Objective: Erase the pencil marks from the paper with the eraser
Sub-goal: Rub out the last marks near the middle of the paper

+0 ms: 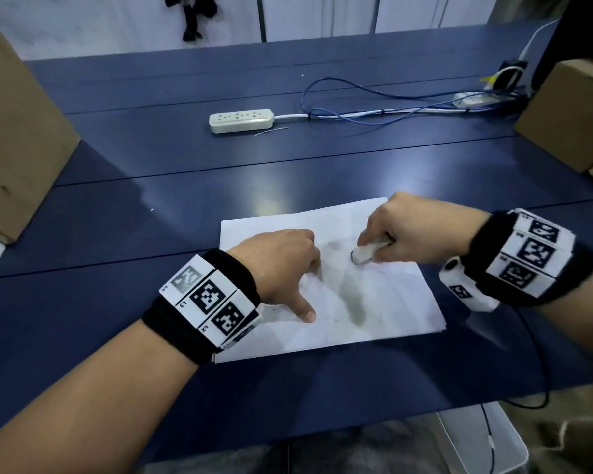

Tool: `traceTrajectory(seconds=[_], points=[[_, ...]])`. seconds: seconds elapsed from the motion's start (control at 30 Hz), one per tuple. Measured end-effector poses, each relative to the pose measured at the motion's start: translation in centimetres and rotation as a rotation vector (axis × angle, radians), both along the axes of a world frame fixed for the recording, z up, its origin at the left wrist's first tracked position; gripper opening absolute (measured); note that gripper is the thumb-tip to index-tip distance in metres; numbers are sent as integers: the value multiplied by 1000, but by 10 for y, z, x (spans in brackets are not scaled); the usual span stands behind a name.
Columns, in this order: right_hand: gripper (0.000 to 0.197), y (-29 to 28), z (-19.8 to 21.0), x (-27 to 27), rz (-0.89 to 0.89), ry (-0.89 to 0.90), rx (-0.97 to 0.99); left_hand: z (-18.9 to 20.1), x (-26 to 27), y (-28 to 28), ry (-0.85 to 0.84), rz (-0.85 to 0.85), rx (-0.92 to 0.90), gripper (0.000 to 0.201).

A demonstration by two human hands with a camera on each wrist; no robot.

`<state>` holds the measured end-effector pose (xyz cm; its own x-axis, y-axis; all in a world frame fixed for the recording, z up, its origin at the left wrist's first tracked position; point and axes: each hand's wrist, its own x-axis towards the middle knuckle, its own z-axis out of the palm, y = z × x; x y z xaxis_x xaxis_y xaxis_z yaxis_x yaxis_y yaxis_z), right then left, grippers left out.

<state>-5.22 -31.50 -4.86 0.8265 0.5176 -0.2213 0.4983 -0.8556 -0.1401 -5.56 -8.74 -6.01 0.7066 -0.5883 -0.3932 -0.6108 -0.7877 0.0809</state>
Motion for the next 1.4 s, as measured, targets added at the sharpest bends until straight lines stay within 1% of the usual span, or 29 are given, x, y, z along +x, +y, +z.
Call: traceTrajectory(seconds=[0.03,0.1,0.2,0.23,0.27,0.37,0.4,0.43,0.47,0.5,0.53,0.6,0.63,0.67,0.73,0.83,0.9,0.93,0.97,1.0,1.07,1.1,1.13,1.17,1.2,1.3,1.33,1.37,1.4], points=[[48,-1,-1,1,7,-24,23,0,0,0,-1,-2,-1,59],[33,-1,1,-12,90,2,40,-1,0,0,-9,4,8,58],[31,-1,6,-43,230,222,8,-1,1,-1,-16,5,37,61],[32,0,6,-46,244,252,-14,-1,2,-1,-20,3,44,62],[34,-1,5,-43,225,232,-23,0,1,-1,-24,-1,47,62],[33,-2,0,-15,55,32,-32,1,1,-2,-32,-13,42,60],[40,-3,1,-8,15,-13,-18,1,0,-2,-31,-16,38,60],[47,-5,0,-4,-6,-27,13,1,0,-2,-30,-18,36,60],[45,-6,-1,-5,2,-17,28,1,0,-2,-33,-18,36,59],[37,-6,1,-10,47,5,44,1,1,-2,-38,-17,40,59],[31,-6,3,-19,108,65,46,1,1,-3,-41,-16,47,60],[29,-4,8,-41,207,246,26,1,2,-3,-42,-16,68,64],[30,-2,8,-47,235,313,9,1,2,-4,-42,-17,80,66],[30,-2,8,-47,234,337,-8,2,1,-4,-45,-18,90,67],[32,-2,6,-34,140,285,-27,2,0,-5,-57,-21,100,65],[35,-1,4,-6,-1,119,-14,3,-1,-6,-59,-21,82,62],[49,-2,2,2,-59,5,-27,5,-2,-6,-57,-30,71,64],[47,-3,0,-1,-43,-27,-29,4,-2,-6,-55,-32,61,66],[36,-3,0,-8,-3,-42,-28,4,-2,-6,-52,-31,47,67],[28,-3,1,-17,62,-10,-18,4,-1,-5,-48,-34,33,69],[28,-1,7,-37,182,171,-10,4,0,-4,-35,-42,22,74],[30,1,9,-42,215,257,-21,5,0,-4,-30,-46,24,76],[31,1,7,-42,216,302,-24,5,0,-4,-27,-48,31,76],[31,1,4,-37,187,286,6,5,0,-4,-26,-46,35,76],[31,0,0,-28,135,230,29,5,0,-4,-27,-41,37,76],[30,-3,-2,-1,31,-15,35,5,-2,-7,-42,-18,31,73],[29,-6,-4,2,28,-53,35,5,-3,-9,-52,-18,36,72],[28,-7,-3,0,55,-54,40,5,-3,-10,-65,-21,44,70],[29,-9,-2,-7,101,-12,45,4,-3,-10,-78,-24,48,69]])
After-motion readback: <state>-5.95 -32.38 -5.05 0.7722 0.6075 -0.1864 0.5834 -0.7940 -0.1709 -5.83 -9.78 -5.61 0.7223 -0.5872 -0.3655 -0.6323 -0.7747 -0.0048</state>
